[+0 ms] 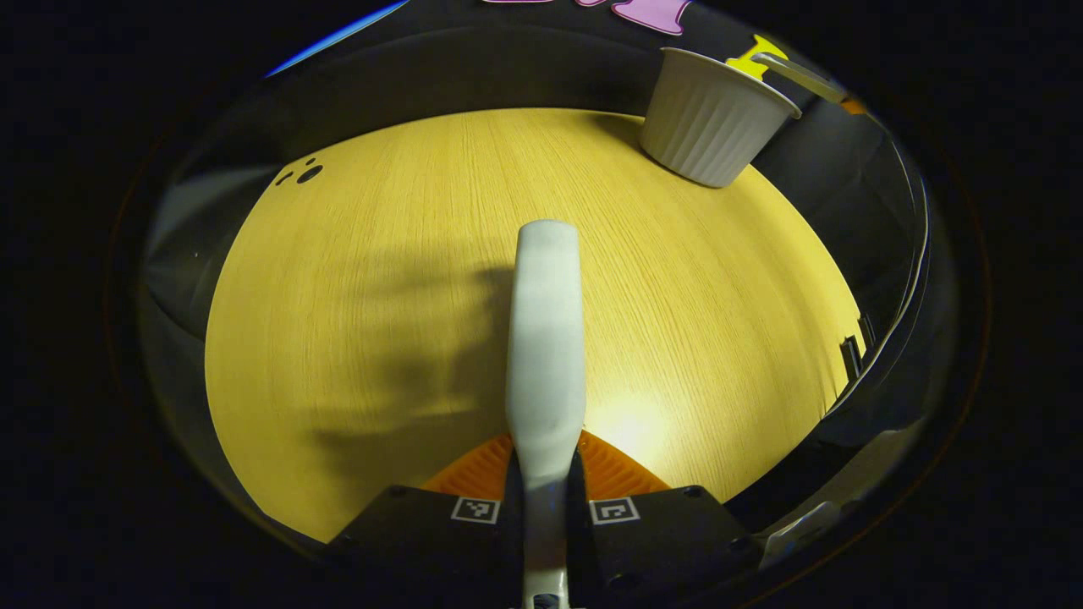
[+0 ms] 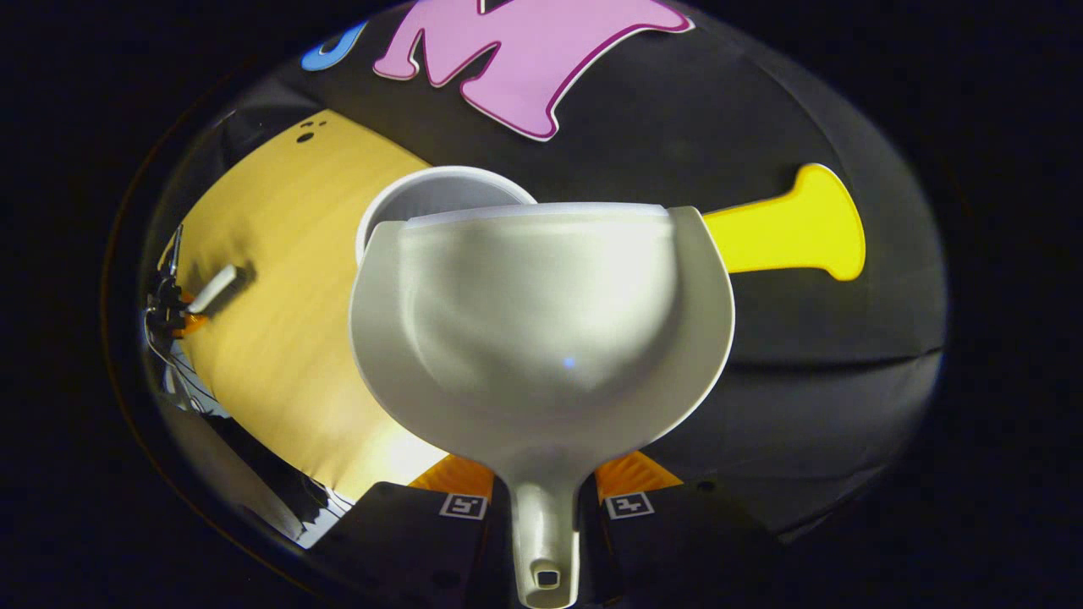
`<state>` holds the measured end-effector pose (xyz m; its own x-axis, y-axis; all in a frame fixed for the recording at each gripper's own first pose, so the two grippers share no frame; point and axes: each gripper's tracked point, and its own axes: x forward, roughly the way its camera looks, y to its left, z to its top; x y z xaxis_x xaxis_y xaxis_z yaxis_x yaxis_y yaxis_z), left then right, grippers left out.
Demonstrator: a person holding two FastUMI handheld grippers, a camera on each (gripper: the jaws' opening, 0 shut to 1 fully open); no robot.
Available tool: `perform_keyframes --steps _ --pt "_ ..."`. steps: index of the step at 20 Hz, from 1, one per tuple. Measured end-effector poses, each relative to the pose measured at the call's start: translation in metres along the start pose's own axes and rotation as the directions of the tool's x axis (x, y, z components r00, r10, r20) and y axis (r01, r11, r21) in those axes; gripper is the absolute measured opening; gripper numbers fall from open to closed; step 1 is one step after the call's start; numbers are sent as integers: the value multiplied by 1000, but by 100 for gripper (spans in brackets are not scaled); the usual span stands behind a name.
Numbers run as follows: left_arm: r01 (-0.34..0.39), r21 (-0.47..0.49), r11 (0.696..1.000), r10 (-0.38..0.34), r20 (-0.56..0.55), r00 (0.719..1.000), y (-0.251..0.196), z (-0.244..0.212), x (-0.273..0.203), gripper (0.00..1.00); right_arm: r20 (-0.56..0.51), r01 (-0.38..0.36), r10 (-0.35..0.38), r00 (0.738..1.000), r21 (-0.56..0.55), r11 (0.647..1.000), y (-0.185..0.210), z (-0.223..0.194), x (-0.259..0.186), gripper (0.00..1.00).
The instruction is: Pick up the small broom and dustpan from the desktop, sweep the trash into the dustpan with the broom, and then empty the trash into the garbage bin.
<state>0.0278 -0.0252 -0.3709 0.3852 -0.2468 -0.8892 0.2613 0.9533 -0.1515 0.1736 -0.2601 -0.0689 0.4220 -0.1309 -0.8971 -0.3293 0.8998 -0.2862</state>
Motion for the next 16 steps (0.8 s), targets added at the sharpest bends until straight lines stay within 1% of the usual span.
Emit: perform_keyframes --steps 1,2,3,6,7,8,9,10,11,12,13,14,15,16 --pt "-1 0 1000 1 0 1000 0 1 -1 24 30 -29 28 999 37 999 9 -5 -8 31" --pt "-2 -1 1000 2 1 1000 1 2 -1 24 57 -59 55 997 68 996 20 -10 -14 31" --pt "-4 -1 1000 4 2 1000 1 2 -2 24 79 -85 78 994 91 992 32 -16 -20 35" --pt "-16 6 1000 16 2 1000 5 3 -5 24 107 -137 125 986 108 985 72 -44 -33 35" --pt "-19 10 1000 19 3 1000 6 3 -6 24 110 -170 158 981 109 979 91 -54 -33 40" --pt "-20 10 1000 20 2 1000 6 3 -7 24 110 -205 193 975 111 972 113 -65 -31 31" --pt "-20 9 1000 20 0 1000 6 3 -7 24 105 -232 220 970 114 966 133 -75 -28 35" --pt "-22 9 1000 22 0 1000 7 3 -8 22 96 -254 244 965 110 961 155 -86 -22 36" --pt "-26 9 1000 26 0 1000 8 3 -9 24 88 -272 263 961 115 955 175 -95 -16 36" --pt "-31 8 999 31 -2 1000 10 2 -9 24 81 -297 288 954 119 948 198 -105 -9 31" --pt "-36 2 999 36 -3 999 11 2 -9 24 81 -320 312 947 136 937 220 -111 -1 39" --pt "-39 -3 999 39 -7 999 13 1 -9 24 73 -346 339 938 152 926 244 -119 8 36" --pt "-44 -6 999 44 -11 999 15 0 -9 24 60 -360 355 933 164 918 265 -126 19 35" --pt "-53 -5 999 53 -14 999 17 0 -9 24 46 -368 366 930 169 914 285 -134 29 31"
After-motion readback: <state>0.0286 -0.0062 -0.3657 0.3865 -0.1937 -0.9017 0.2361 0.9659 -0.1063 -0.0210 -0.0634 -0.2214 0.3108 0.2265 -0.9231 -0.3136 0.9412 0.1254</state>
